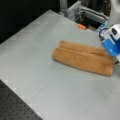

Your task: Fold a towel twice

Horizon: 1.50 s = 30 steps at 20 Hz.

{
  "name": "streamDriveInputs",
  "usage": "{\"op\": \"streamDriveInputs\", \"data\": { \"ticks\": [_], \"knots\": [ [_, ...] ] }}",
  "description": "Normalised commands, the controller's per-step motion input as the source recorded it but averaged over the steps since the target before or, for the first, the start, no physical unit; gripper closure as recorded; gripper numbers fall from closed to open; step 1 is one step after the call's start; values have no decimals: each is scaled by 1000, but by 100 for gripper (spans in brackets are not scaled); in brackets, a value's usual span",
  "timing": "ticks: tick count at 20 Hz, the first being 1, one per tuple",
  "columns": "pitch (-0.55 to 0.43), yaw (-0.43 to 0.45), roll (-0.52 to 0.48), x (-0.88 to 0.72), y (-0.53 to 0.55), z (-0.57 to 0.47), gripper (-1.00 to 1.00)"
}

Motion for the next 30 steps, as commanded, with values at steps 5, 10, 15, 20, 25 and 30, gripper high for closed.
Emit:
{"op": "streamDriveInputs", "data": {
  "ticks": [5, 10, 15, 20, 25, 30],
  "knots": [
    [109, -23, -186, 498, 445, -163, -100],
    [14, -8, -224, 438, 392, -95, -100],
    [-6, -43, -267, 319, 285, -111, -100],
    [17, -51, -319, 124, 146, -111, -100],
    [42, -14, -248, -32, 44, -137, -100],
    [45, 9, -139, -117, -6, -162, -100]
  ]
}}
